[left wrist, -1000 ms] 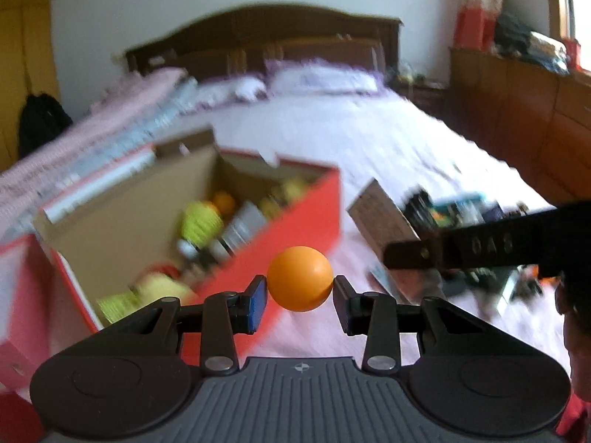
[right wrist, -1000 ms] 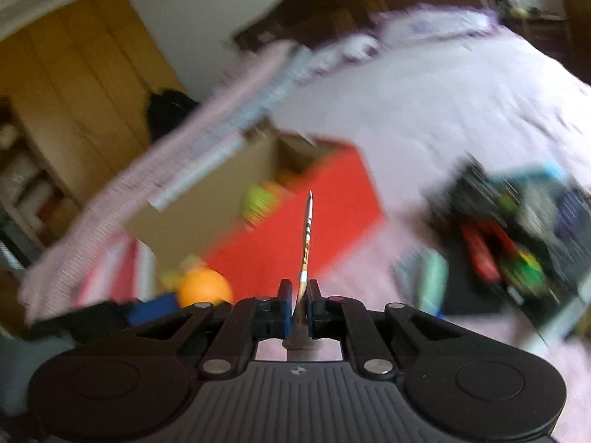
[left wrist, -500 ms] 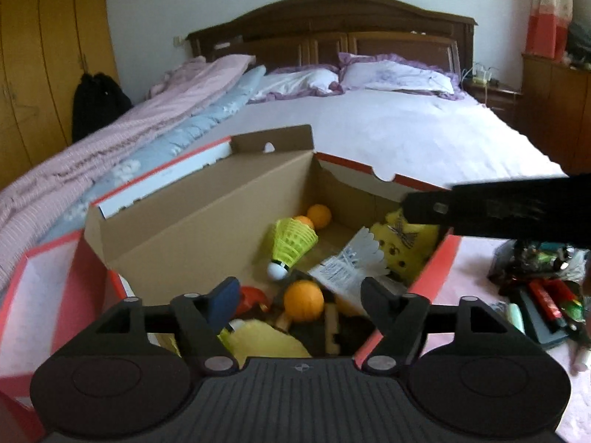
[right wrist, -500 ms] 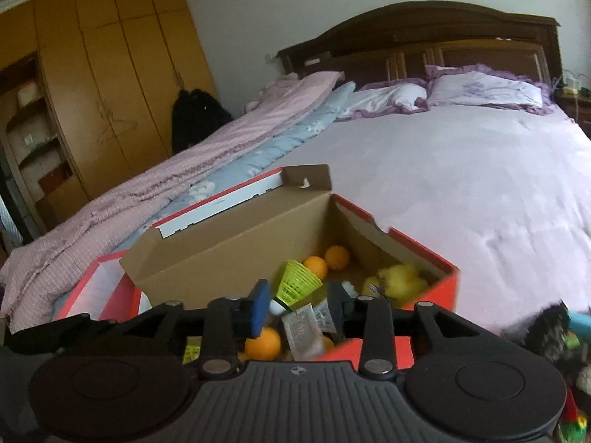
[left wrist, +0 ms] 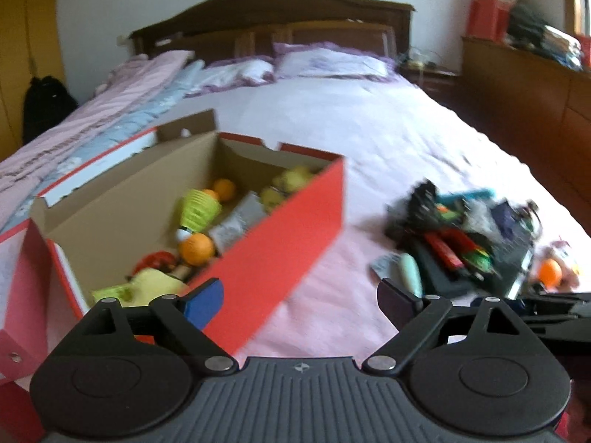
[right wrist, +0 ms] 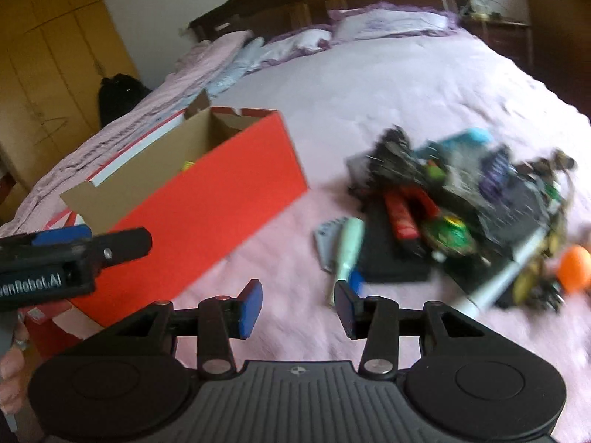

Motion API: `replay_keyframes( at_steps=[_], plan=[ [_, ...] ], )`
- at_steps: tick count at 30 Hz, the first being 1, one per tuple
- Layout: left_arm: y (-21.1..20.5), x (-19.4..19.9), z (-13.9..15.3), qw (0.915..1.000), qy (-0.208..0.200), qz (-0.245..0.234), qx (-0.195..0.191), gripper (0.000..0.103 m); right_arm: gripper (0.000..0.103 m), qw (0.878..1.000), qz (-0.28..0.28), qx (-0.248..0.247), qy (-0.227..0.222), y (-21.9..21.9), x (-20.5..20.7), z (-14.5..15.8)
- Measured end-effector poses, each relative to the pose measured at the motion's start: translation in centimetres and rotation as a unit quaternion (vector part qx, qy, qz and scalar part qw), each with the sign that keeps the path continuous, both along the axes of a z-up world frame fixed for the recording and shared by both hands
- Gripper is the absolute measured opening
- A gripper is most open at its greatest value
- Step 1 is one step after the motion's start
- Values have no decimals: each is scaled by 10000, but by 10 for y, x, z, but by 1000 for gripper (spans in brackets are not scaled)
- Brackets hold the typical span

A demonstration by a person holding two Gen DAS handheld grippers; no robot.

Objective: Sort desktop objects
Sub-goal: 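Place the orange ball and toothpaste tube into the cardboard box, opening both tools, then grasp the small dark figurine with the right tool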

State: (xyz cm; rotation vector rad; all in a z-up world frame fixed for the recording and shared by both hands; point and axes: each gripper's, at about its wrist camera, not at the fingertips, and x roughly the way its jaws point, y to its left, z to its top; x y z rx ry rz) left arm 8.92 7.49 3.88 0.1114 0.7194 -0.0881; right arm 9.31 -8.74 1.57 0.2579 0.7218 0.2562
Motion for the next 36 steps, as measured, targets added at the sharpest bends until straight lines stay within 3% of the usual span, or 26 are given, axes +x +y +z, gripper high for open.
replay_keyframes(
  at_steps=[5, 14, 36],
  plan=[
    [-27, -13, -8, 9998, 102, -143, 16, 91, 50, 9996, -236, -14, 137, -27, -29, -16],
    [-51, -24, -10, 9994, 205, -281, 62, 92, 52, 9990, -434, -75, 93, -53, -44, -12],
    [-85, -15, -56, 9959, 707, -520, 239, 95, 54, 9911, -1213, 19, 546, -105, -48, -51]
  ],
)
